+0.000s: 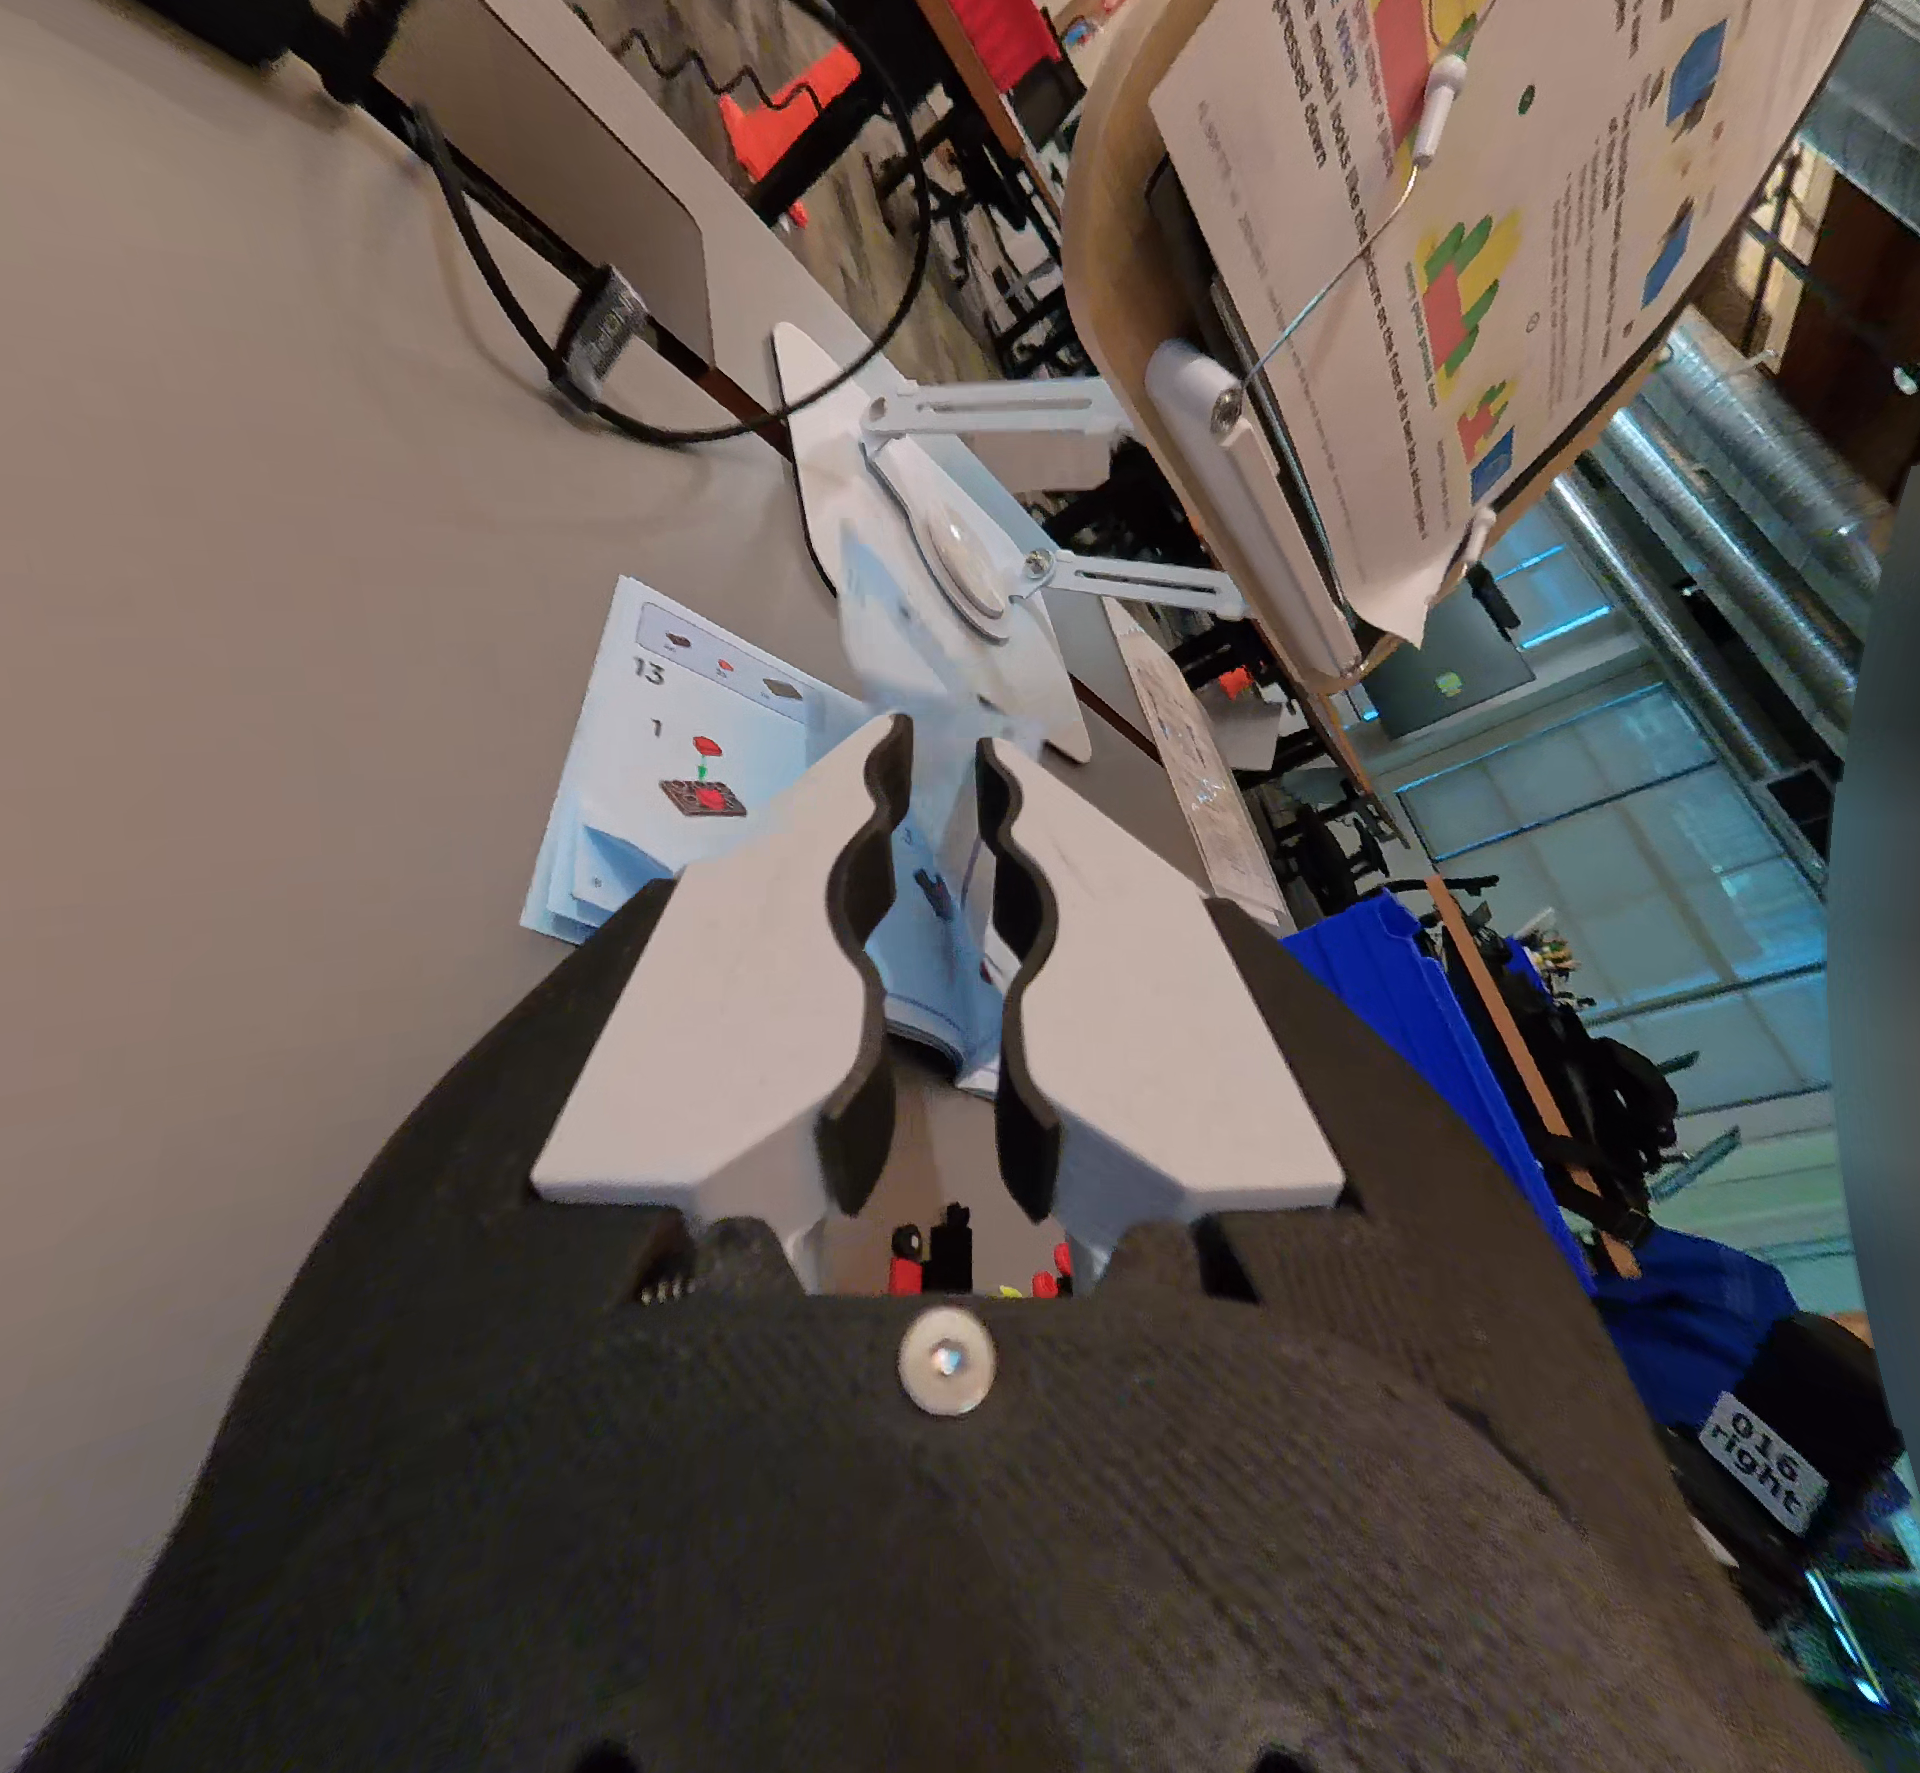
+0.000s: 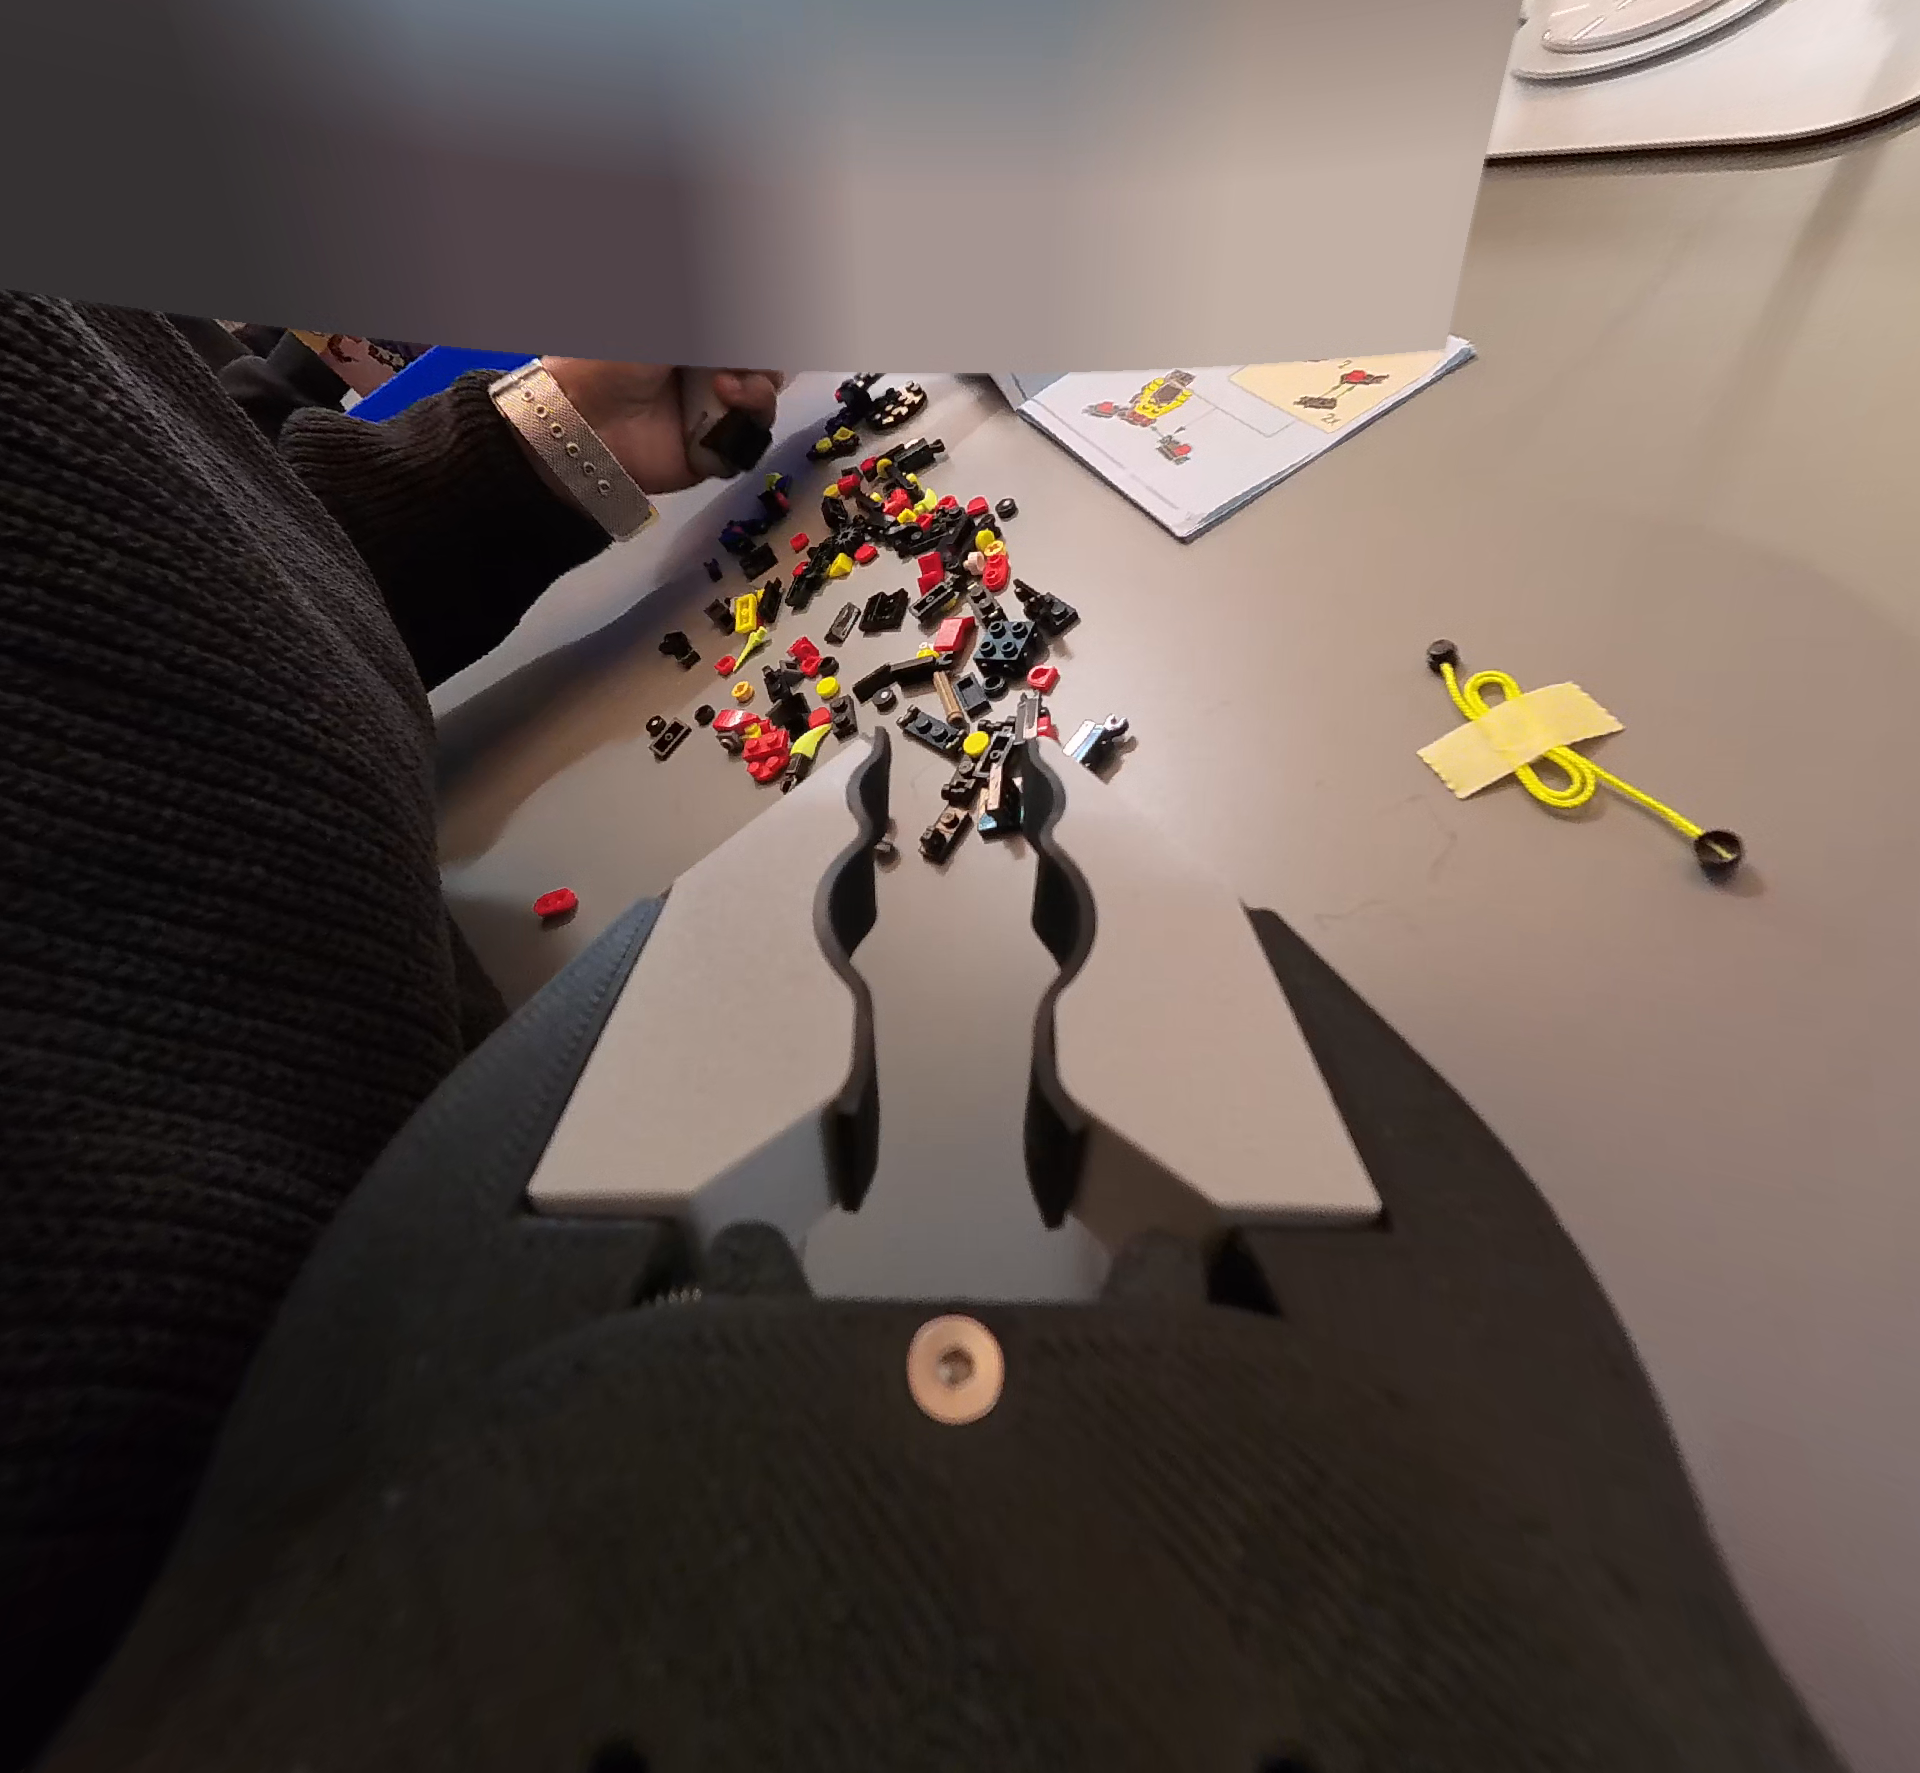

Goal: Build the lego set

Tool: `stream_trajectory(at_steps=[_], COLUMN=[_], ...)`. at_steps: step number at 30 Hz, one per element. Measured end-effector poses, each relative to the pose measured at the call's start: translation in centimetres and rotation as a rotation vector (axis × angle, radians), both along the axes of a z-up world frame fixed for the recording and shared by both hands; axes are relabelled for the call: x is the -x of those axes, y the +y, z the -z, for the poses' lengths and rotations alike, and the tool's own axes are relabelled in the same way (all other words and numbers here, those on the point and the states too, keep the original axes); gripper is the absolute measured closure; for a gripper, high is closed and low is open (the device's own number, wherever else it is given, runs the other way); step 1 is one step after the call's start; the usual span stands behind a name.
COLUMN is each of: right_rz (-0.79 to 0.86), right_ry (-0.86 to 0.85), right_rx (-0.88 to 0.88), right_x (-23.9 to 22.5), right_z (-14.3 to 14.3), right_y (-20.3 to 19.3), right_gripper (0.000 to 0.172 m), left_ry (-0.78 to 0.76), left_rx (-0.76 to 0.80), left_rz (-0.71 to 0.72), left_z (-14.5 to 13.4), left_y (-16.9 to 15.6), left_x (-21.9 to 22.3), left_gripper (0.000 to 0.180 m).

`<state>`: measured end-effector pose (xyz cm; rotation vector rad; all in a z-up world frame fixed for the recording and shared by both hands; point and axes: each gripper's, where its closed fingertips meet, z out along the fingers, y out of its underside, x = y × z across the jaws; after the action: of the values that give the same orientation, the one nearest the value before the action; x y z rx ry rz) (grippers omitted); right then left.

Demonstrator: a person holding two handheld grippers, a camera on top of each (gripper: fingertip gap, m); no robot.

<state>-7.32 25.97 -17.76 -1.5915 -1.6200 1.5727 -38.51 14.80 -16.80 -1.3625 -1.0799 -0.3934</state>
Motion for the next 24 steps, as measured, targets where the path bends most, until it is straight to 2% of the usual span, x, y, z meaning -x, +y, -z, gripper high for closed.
stream_trajectory(at_steps=[1,6,9,12,21,24], right_rz=[0.000,0.000,-0.001,-0.001,0.000,0.000], right_ry=[0.000,-0.002,-0.004,-0.004,-0.008,-0.008], right_rx=[0.000,0.004,0.002,0.001,0.005,0.008], right_x=[0.0,0.0,0.0,0.0,0.1,0.1], right_z=[0.0,0.0,0.1,0.1,0.2,0.2], right_y=[0.0,0.0,-0.1,-0.1,0.0,0.0], right_gripper=[0.149,0.149,0.149,0.149,0.149,0.149], left_ry=[0.009,0.135,0.264,0.336,0.307,0.238], left_rx=[0.003,0.052,0.124,0.189,0.335,0.402], left_rz=[-0.019,-0.073,-0.037,0.031,0.255,0.284], left_z=[-0.2,-1.8,-2.8,-2.7,0.8,2.6], left_y=[-0.4,-2.0,-1.2,0.1,3.2,3.2], left_x=[0.4,1.3,0.3,-1.0,-4.3,-4.4], left_gripper=[0.169,0.165,0.164,0.165,0.164,0.156])
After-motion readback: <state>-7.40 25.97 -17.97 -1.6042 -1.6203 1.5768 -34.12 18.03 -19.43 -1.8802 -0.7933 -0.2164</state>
